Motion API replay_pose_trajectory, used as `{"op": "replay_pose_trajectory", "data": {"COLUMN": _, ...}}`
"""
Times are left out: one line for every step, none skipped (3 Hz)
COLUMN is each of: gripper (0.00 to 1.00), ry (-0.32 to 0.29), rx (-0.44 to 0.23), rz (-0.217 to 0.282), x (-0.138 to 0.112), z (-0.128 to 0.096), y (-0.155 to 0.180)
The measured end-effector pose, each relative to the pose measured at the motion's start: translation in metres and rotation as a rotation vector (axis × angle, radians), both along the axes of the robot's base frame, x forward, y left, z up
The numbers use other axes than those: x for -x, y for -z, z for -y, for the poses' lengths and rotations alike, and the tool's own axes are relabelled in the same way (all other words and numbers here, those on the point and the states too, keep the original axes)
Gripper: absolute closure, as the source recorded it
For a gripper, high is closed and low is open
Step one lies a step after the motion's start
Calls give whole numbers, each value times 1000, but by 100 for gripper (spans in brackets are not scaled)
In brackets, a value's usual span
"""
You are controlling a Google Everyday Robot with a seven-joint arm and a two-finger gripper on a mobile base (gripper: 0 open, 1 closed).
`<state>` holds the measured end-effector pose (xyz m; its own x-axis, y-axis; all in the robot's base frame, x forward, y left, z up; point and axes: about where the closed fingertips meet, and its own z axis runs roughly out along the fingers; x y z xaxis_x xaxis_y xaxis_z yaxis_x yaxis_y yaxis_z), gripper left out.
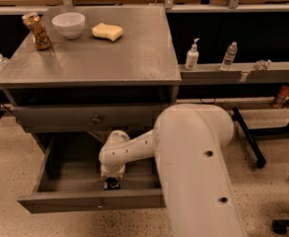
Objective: Pick rxbar blueberry from middle drawer and place on counter
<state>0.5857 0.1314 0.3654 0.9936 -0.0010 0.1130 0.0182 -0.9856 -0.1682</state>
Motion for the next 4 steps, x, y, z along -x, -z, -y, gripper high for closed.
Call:
{"op": "replay_pose_trajectory", "data": {"gripper": 100, "ry": 10, "rx": -130, "rz": 61, "x": -1, "z": 5, "y": -58}}
{"op": "replay_pose_trajectory", "data": {"gripper": 100, "ry": 10, "rx": -224, "rz": 65, "x": 2, "z": 11, "y": -96}}
{"op": "replay_pose_trajectory", "data": {"gripper": 100, "ry": -42, "rx": -340, "rz": 93, "x": 18, "z": 19, "y": -161}}
{"op": "replay_pose_trajectory", "data": {"gripper": 100, "ry": -82, "rx": -399, "rz": 134, "x": 28, "z": 32, "y": -209}}
